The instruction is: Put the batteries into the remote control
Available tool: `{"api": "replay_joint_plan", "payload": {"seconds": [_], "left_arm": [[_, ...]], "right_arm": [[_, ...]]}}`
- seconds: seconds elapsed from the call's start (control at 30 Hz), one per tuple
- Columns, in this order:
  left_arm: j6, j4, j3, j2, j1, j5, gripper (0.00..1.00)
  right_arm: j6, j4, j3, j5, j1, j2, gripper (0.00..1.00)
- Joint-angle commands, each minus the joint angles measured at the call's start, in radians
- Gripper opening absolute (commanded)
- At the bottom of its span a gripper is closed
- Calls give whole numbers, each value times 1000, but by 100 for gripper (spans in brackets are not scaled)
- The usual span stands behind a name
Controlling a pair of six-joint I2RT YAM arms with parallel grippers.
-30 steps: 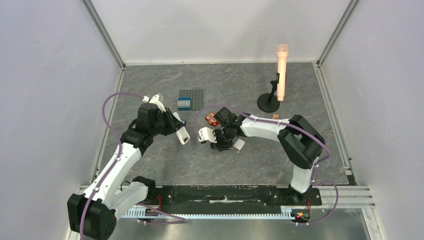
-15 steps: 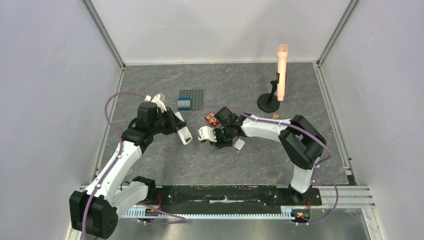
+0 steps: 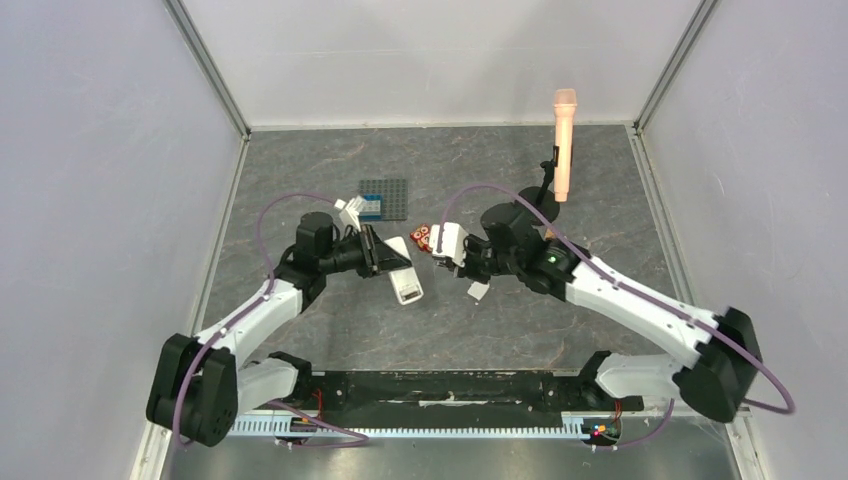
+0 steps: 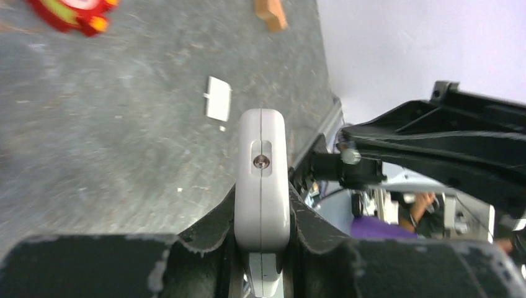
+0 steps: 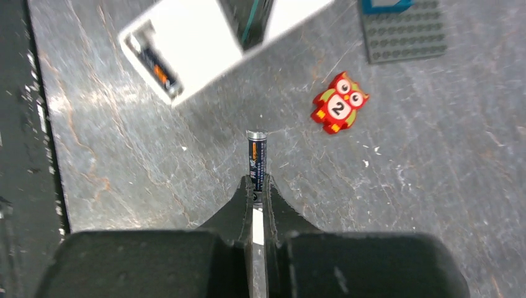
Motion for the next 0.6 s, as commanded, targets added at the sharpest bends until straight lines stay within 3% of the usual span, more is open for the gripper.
{"api": "replay_joint_plan", "payload": {"seconds": [0.0, 0.23, 0.4, 0.57], "left_arm": [[-63, 203, 54, 65, -100, 127, 2], [-254, 440, 104, 202, -171, 194, 2], [-292, 444, 174, 295, -190, 240, 2], [-313, 462, 184, 334, -192, 278, 2]], "right_arm": [[163, 12, -1, 35, 27, -122, 0], [239, -256, 163, 145, 136, -100, 0], [261, -374, 206, 274, 214, -61, 0], [259, -377, 202, 329, 232, -56, 0]]}}
